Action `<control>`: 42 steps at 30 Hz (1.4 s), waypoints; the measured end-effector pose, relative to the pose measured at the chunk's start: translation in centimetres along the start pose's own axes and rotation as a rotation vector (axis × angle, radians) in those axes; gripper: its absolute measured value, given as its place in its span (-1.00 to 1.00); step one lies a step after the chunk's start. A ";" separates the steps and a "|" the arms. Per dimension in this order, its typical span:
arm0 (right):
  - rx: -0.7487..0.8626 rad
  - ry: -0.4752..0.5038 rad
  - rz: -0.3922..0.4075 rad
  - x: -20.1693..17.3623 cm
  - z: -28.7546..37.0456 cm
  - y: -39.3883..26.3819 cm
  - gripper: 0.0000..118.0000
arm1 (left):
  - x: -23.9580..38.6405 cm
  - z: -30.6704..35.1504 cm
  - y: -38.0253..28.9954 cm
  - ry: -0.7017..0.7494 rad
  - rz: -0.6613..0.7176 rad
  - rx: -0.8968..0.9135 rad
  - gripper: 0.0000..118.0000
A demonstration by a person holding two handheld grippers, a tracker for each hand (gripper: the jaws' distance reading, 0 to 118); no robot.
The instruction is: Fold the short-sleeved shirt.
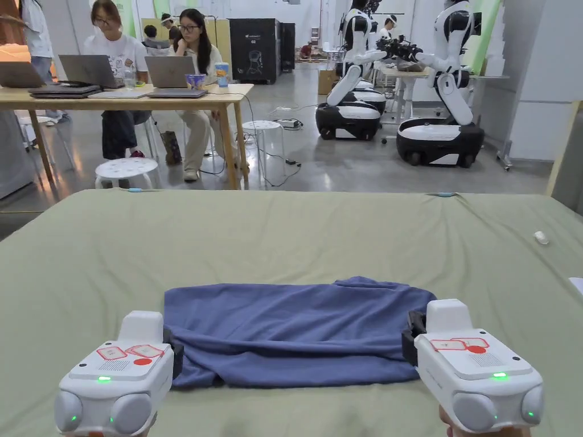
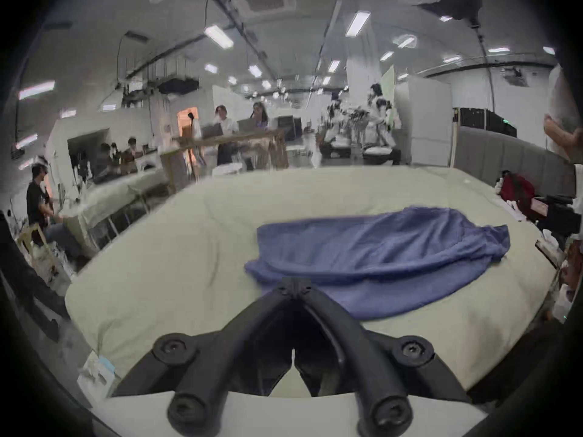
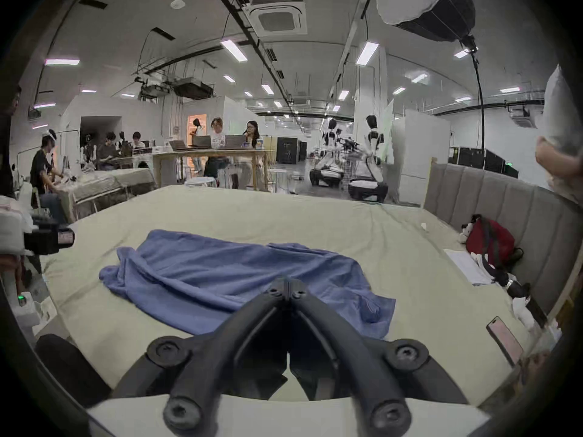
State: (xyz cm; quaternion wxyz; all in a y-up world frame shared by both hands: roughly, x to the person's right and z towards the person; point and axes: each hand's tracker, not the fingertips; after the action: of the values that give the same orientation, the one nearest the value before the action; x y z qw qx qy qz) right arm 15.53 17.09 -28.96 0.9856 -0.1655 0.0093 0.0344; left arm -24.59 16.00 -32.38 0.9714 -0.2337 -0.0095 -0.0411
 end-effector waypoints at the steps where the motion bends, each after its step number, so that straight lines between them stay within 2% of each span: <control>1: -0.006 0.002 -0.002 0.0 0.0 -0.2 -1.00 | -1.2 -0.5 -1.0 -0.012 0.042 -0.024 -1.00; 4: -0.022 0.005 0.006 -0.1 -0.8 -0.9 -1.00 | -3.8 -1.8 -3.9 0.049 0.065 -0.154 -1.00; 9: -0.061 0.016 -0.006 -0.2 -2.3 -1.4 -1.00 | -4.9 -3.3 -4.9 0.019 0.112 -0.172 -0.98; 10: -0.068 0.018 -0.005 -0.2 -2.6 -1.5 -1.00 | -4.7 -3.9 -4.8 0.028 0.108 -0.172 -0.67; 11: -0.076 0.017 0.000 -0.2 -3.0 -1.6 -1.00 | -4.6 -4.7 -4.5 0.034 0.103 -0.171 0.00; 12: -0.081 0.015 0.002 0.3 -3.9 -2.4 -1.00 | -4.5 -5.5 -4.2 0.033 0.099 -0.171 0.46; 13: -0.088 0.013 0.001 0.5 -4.1 -2.6 -1.00 | -4.3 -6.3 -3.8 0.029 0.093 -0.173 0.78; 14: -0.096 0.009 0.001 0.7 -4.4 -2.8 -1.00 | -3.7 -6.7 -3.4 0.027 0.081 -0.166 0.84; 19: -0.138 -0.032 -0.003 2.4 -5.1 -3.6 -1.00 | -2.8 -11.8 -2.3 0.026 0.039 -0.233 0.72; 21: -0.159 -0.056 -0.007 3.8 -5.7 -4.4 -1.00 | -2.8 -13.7 -2.5 0.027 0.046 -0.285 0.33; 22: -0.169 -0.068 -0.010 4.5 -5.8 -4.5 -1.00 | -2.9 -14.4 -2.8 0.019 0.043 -0.316 -0.02; 23: -0.179 -0.085 -0.012 5.2 -5.8 -4.6 -1.00 | -2.8 -15.1 -3.1 0.002 0.027 -0.349 -0.55; 24: -0.196 -0.108 -0.014 6.0 -5.6 -4.6 -1.00 | -2.5 -15.6 -3.6 -0.002 -0.014 -0.387 -0.62; 26: -0.232 -0.138 -0.031 7.5 -5.8 -4.8 -1.00 | -1.6 -14.8 -3.7 0.029 -0.064 -0.329 -0.90; 29: -0.273 -0.166 -0.043 9.6 -6.5 -5.2 -1.00 | -1.1 -13.3 -3.1 0.058 -0.065 -0.285 -0.91; 33: -0.309 -0.179 -0.077 11.2 -7.9 -5.5 -0.84 | -1.3 -11.1 -1.5 0.050 -0.037 -0.225 -0.91; 34: -0.353 -0.160 -0.106 11.6 -8.7 -5.7 -0.50 | -1.1 -10.5 -1.0 0.047 -0.040 -0.217 -0.91; 35: -0.383 -0.151 -0.123 12.0 -9.5 -6.0 0.27 | -1.1 -10.3 -0.7 0.041 -0.045 -0.212 -0.91; 36: -0.410 -0.150 -0.130 12.2 -10.2 -6.2 0.76 | -1.0 -10.2 -0.5 0.037 -0.046 -0.211 -0.91; 37: -0.395 -0.151 -0.123 12.3 -10.6 -6.3 1.00 | -1.0 -10.2 -0.4 0.035 -0.047 -0.212 -0.91; 39: -0.390 -0.142 -0.111 12.4 -11.6 -6.4 0.97 | -1.1 -10.2 -0.3 0.032 -0.042 -0.216 -0.91; 42: -0.428 -0.132 -0.093 12.4 -14.0 -6.6 0.77 | -1.3 -10.7 -0.5 0.033 -0.033 -0.226 -0.91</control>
State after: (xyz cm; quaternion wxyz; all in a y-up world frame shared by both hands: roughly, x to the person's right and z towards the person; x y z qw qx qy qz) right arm 28.28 7.04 -40.42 0.9269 -0.3687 -0.0704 0.0006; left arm -25.89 10.82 -41.71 0.9380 -0.3410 0.0075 -0.0620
